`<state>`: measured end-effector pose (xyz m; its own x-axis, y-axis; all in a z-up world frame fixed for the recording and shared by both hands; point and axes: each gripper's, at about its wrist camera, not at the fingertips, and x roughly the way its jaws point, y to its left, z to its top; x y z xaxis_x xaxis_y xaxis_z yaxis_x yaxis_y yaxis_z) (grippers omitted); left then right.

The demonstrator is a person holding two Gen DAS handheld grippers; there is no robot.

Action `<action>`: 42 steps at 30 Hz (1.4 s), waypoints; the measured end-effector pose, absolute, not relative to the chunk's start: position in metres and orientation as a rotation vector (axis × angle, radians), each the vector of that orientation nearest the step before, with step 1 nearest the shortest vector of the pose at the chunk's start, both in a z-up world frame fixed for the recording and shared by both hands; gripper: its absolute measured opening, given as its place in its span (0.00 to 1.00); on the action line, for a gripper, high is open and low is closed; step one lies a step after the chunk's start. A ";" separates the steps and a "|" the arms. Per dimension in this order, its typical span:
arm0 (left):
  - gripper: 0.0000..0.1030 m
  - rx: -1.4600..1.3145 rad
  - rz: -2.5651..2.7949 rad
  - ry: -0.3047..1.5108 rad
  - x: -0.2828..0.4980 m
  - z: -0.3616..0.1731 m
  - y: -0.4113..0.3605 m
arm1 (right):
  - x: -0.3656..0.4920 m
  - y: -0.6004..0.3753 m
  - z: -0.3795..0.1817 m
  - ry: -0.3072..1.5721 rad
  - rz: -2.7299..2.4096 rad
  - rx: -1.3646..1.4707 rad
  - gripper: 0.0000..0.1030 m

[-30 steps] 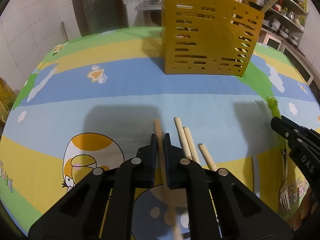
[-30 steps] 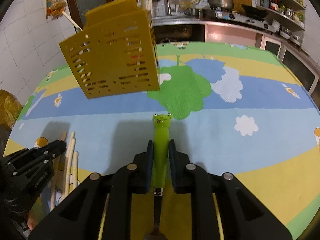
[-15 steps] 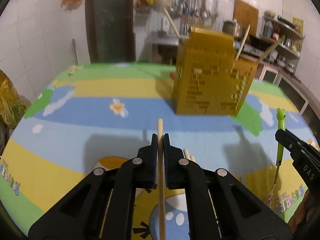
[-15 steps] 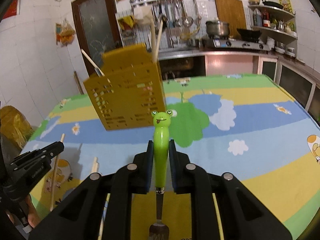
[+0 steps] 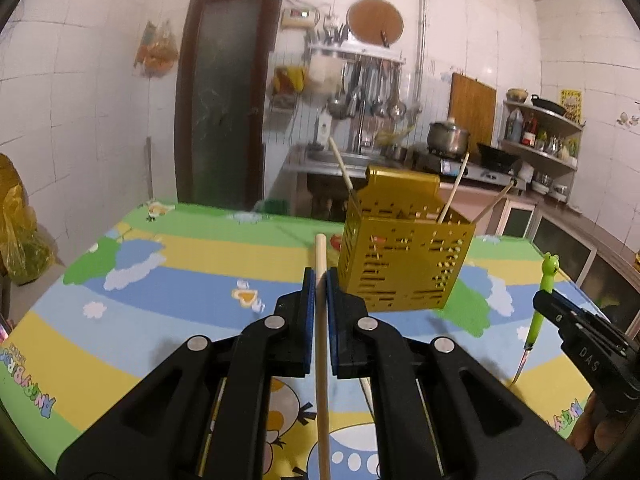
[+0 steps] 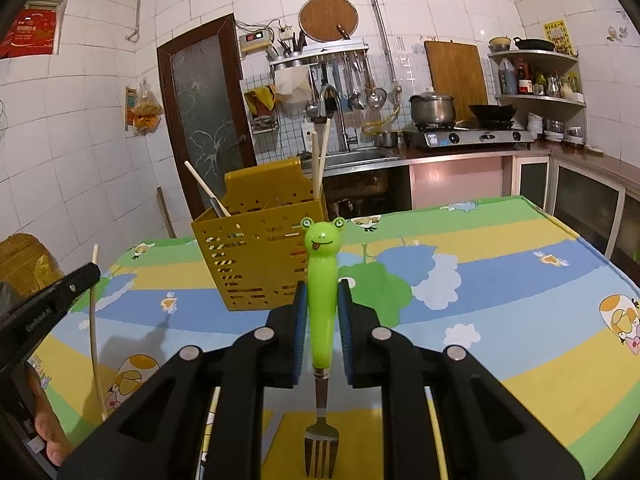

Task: Organize utensils
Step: 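Lift the fork with the right gripper toward the holder while the left gripper lifts its chopstick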

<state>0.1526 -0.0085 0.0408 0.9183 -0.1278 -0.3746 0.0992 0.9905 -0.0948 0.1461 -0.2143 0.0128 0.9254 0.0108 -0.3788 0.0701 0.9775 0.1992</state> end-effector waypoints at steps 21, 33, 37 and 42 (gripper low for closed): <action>0.05 -0.073 -0.117 0.266 0.132 0.052 -0.007 | 0.123 -0.206 0.026 0.263 -0.036 0.176 0.15; 0.05 -0.068 -0.110 0.258 0.134 0.062 -0.007 | 0.126 -0.205 0.030 0.250 -0.035 0.170 0.15; 0.05 -0.050 -0.111 0.237 0.137 0.077 -0.007 | 0.127 -0.199 0.046 0.230 -0.023 0.125 0.15; 0.05 -0.054 -0.125 0.190 0.147 0.110 -0.007 | 0.134 -0.199 0.078 0.180 -0.005 0.110 0.15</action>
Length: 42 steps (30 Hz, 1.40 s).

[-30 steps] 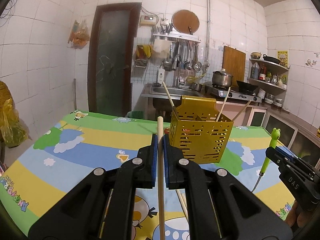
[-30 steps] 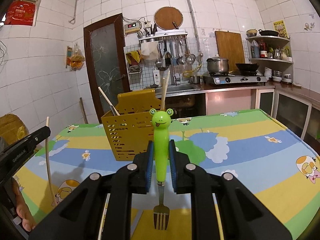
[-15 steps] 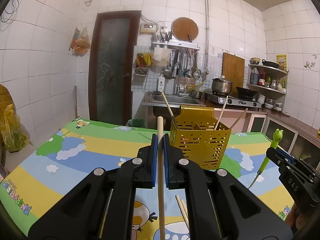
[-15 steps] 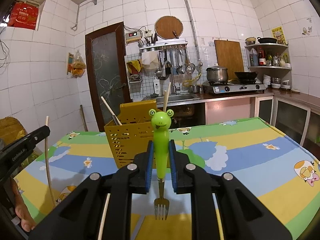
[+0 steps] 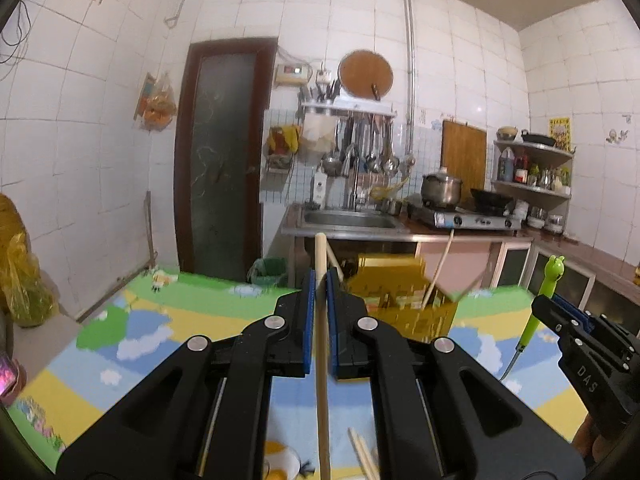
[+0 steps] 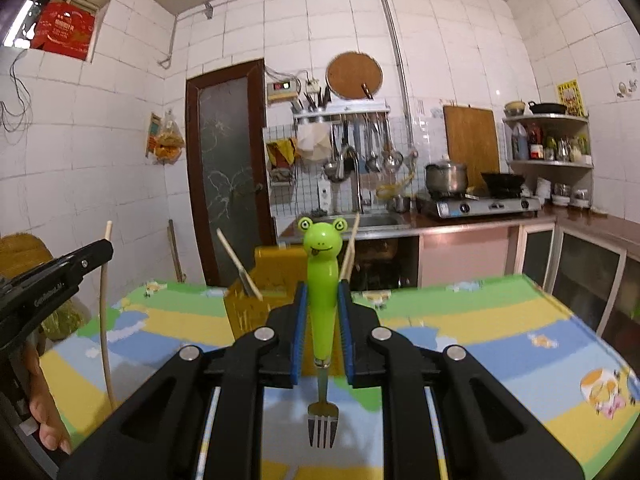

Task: Organize utensils
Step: 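Lift the fork with the right gripper toward the holder while the left gripper lifts its chopstick, then lower the fork into the holder with the right gripper while the left gripper drops its chopstick in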

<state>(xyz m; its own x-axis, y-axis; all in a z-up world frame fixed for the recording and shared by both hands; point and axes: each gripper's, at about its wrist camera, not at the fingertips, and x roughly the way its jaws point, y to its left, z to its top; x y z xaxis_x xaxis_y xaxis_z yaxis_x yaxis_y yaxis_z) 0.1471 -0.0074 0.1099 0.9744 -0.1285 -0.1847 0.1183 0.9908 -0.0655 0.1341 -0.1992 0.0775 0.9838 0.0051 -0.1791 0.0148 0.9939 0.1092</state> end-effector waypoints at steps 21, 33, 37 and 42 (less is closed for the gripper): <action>0.05 -0.139 -0.192 -0.031 0.290 0.189 -0.058 | 0.279 -0.211 0.139 0.091 -0.032 0.143 0.15; 0.05 -0.138 -0.128 0.045 0.348 0.128 -0.067 | 0.304 -0.206 0.096 0.185 -0.014 0.125 0.15; 0.05 -0.117 -0.129 0.092 0.349 0.118 -0.063 | 0.304 -0.202 0.086 0.216 -0.016 0.105 0.15; 0.05 -0.074 -0.113 0.156 0.347 0.102 -0.060 | 0.306 -0.201 0.086 0.239 -0.027 0.101 0.15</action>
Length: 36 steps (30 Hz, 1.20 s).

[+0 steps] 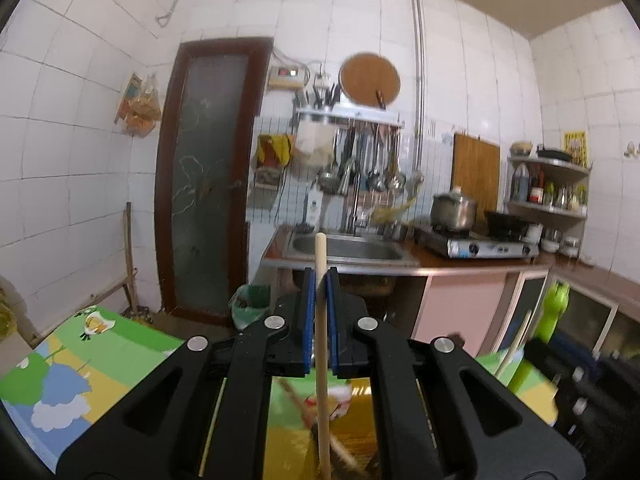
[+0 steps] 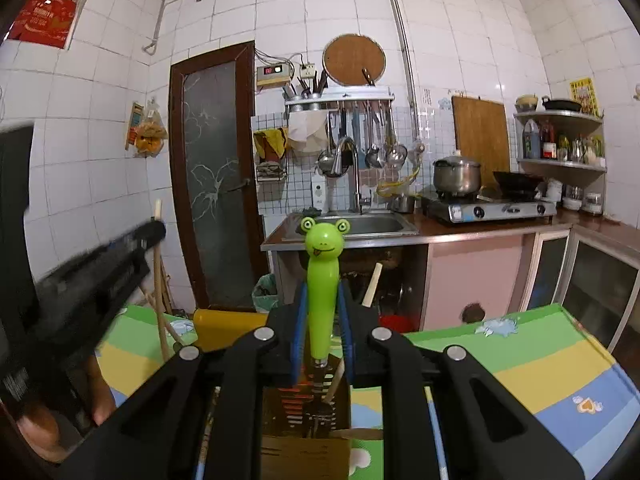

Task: Organize utensils
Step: 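Lower the fork into the holder with the right gripper while the left gripper drops its chopstick in, then move both grippers back down toward the remaining chopsticks on the table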

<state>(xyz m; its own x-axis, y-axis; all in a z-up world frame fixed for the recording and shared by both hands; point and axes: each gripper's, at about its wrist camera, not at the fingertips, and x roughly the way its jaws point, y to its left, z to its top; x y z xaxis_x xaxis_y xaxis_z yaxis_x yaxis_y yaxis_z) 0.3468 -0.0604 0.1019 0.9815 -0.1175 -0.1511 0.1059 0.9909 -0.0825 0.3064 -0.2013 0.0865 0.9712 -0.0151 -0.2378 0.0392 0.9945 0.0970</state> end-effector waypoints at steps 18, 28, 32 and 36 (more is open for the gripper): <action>0.62 -0.041 -0.042 0.247 0.301 0.114 -0.030 | 0.346 -0.174 0.083 0.517 -0.069 -0.065 0.17; 0.93 0.042 -0.033 0.269 0.231 0.122 -0.004 | 0.287 -0.189 0.115 0.470 -0.099 -0.021 0.65; 0.95 0.015 -0.036 0.303 0.210 0.119 0.010 | 0.247 -0.202 0.125 0.435 -0.096 0.022 0.75; 0.95 -0.029 -0.029 0.330 0.189 0.109 0.026 | 0.212 -0.208 0.117 0.432 -0.079 0.063 0.80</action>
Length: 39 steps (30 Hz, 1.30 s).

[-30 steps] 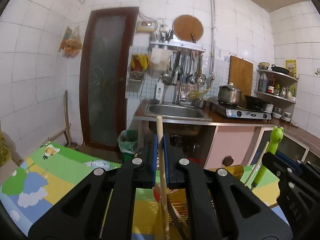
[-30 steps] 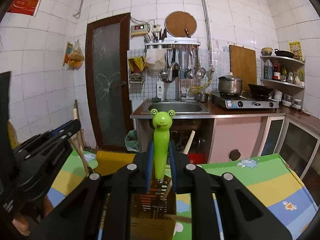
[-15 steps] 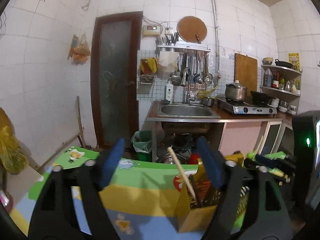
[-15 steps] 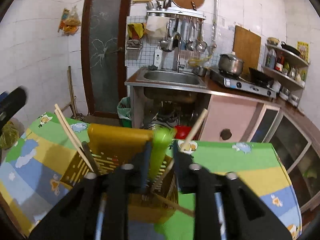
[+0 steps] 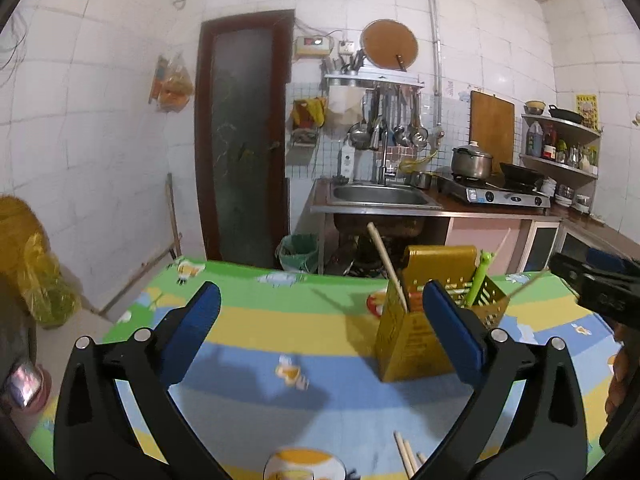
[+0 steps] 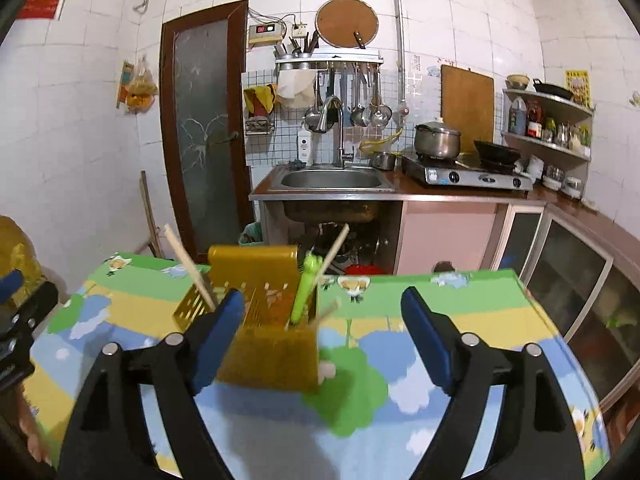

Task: Organize utensils
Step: 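Move both grippers back down toward the remaining chopsticks on the table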

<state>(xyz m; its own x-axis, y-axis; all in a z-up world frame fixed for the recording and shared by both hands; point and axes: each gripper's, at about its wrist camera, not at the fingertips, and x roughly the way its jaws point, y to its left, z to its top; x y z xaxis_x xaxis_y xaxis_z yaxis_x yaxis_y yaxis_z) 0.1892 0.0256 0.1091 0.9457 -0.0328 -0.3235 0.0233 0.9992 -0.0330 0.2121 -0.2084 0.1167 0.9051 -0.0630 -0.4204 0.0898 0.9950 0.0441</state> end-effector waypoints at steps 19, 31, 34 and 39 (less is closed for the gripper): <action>0.95 -0.042 0.032 0.573 0.175 -0.005 0.045 | 0.163 -0.190 -0.022 0.648 -0.032 0.108 0.82; 0.95 -0.008 0.058 0.687 0.188 -0.028 0.049 | 0.171 -0.162 -0.052 0.865 -0.019 0.006 0.71; 0.95 -0.038 0.058 0.709 0.191 -0.031 0.052 | 0.169 -0.161 -0.055 0.927 -0.026 0.041 0.59; 0.95 -0.034 0.043 0.712 0.189 -0.032 0.048 | 0.164 -0.147 -0.054 0.942 -0.021 0.022 0.33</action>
